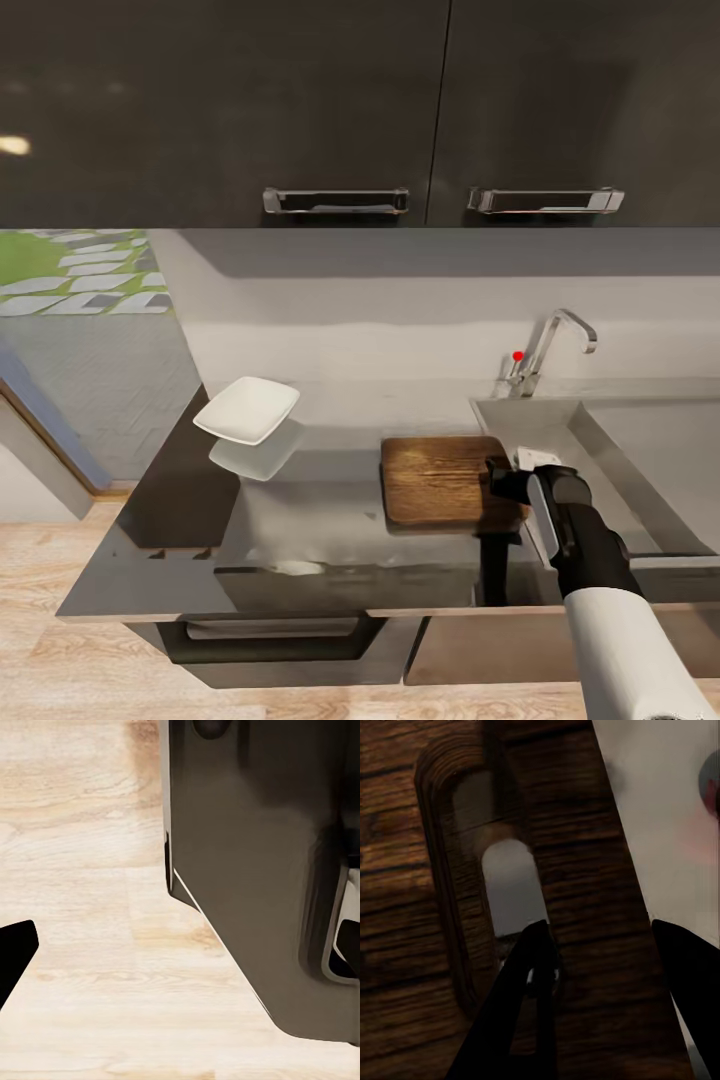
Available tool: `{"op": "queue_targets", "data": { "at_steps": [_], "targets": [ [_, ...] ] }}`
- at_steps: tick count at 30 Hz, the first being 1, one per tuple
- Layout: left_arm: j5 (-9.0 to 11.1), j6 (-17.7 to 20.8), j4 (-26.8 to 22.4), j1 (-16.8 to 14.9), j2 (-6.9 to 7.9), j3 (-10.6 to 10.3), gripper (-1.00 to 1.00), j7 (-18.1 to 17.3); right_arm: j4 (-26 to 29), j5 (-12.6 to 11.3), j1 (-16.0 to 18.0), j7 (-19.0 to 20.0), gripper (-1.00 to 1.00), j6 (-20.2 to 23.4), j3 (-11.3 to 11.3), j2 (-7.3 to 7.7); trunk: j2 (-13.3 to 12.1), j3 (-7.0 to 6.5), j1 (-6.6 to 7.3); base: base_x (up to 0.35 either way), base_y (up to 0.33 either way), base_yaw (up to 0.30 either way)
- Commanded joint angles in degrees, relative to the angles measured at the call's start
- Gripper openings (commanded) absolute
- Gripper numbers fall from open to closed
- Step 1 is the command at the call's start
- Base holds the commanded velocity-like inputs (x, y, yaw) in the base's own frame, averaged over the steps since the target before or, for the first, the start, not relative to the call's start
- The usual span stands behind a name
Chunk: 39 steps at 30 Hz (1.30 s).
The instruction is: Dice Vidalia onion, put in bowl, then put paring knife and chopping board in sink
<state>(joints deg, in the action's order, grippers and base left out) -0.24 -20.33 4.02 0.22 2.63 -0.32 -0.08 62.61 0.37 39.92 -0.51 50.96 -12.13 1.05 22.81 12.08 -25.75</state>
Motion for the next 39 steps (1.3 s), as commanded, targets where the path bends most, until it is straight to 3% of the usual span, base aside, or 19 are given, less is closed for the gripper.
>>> {"op": "queue_targets", "data": {
  "at_steps": [1,10,36,37,39],
  "targets": [
    [-0.02,-0.32,0.11,-0.04,0.01,-0.02,1.0,-0.01,-0.32,-0.17,0.04,-0.49,-1.0,0.18,0.0,-0.03,0.11,0.09,-0.03,0.0,0.0,0.0],
    [-0.02,-0.32,0.11,-0.04,0.01,-0.02,1.0,-0.01,-1.5,-0.2,0.06,-1.34,-1.0,-0.07,-0.01,-1.16,0.11,0.09,-0.03,0.0,0.0,0.0],
    [-0.02,-0.32,0.11,-0.04,0.01,-0.03,1.0,-0.01,-1.33,-0.2,0.07,-1.34,-1.0,-0.16,-0.17,-1.14,0.11,0.09,-0.03,0.0,0.0,0.0],
    [-0.02,-0.32,0.11,-0.04,0.01,-0.03,1.0,-0.01,-1.31,-0.2,0.07,-1.34,1.0,-0.16,-0.17,-1.14,0.11,0.09,-0.03,0.0,0.0,0.0],
    [-0.02,-0.32,0.11,-0.04,0.01,-0.03,1.0,-0.01,-1.19,-0.2,0.07,-1.32,1.0,-0.16,-0.17,-1.14,0.11,0.09,-0.03,0.0,0.0,0.0]
  ]
}}
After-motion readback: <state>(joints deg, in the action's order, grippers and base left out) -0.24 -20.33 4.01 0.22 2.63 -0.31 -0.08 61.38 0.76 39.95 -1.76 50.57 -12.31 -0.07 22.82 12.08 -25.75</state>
